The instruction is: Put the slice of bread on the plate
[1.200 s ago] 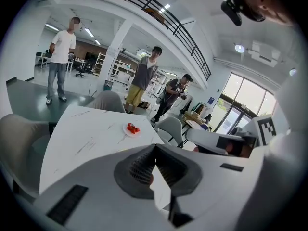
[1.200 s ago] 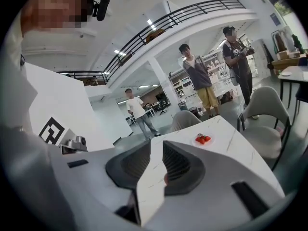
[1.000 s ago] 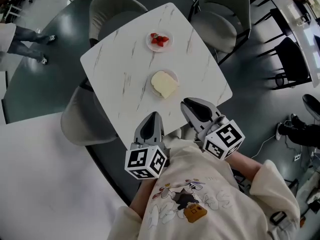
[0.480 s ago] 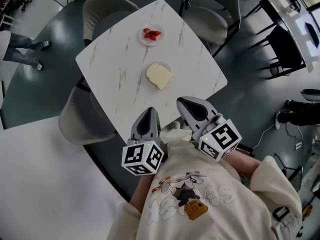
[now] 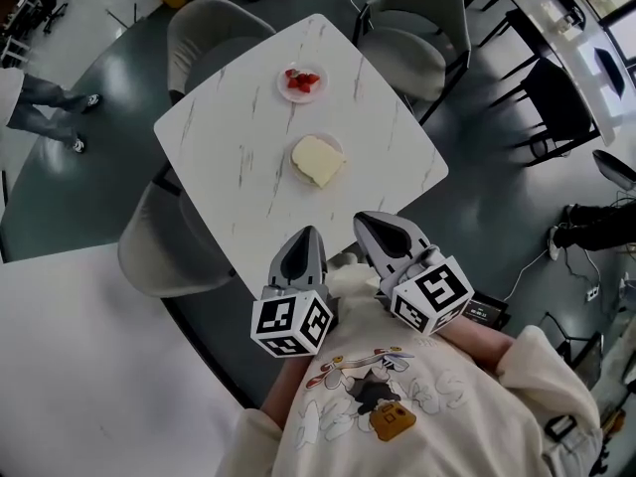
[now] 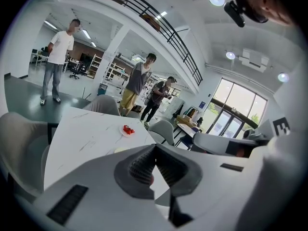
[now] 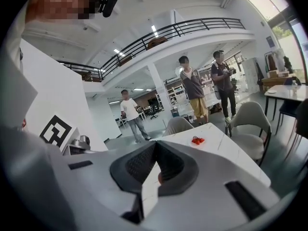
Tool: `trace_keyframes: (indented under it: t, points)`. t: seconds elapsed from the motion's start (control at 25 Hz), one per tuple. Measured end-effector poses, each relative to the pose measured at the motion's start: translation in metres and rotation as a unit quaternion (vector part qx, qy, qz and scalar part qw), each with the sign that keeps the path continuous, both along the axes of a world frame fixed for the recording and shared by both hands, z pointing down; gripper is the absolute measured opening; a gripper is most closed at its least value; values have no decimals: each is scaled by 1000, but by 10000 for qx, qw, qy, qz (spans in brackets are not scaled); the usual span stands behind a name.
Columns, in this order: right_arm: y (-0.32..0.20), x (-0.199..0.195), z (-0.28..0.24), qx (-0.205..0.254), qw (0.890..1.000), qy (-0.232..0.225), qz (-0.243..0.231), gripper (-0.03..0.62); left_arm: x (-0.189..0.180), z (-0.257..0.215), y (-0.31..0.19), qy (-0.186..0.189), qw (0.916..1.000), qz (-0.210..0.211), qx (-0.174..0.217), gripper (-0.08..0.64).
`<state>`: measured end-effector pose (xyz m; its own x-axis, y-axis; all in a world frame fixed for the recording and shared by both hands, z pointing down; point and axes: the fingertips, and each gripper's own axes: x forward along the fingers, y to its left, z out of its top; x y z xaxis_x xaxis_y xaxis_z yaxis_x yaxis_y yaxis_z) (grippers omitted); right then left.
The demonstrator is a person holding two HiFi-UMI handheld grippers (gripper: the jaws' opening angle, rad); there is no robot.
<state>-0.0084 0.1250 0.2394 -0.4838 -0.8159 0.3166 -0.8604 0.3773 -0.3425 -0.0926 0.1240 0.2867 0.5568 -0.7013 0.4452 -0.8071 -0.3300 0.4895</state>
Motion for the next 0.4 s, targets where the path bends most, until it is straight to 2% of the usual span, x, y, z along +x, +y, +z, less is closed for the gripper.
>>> trace_keyframes:
  t: [0.4]
  points:
    - [13,-7,12,-123,9998,127,10,6,-12,9,14,69,9999,-78,-109,8]
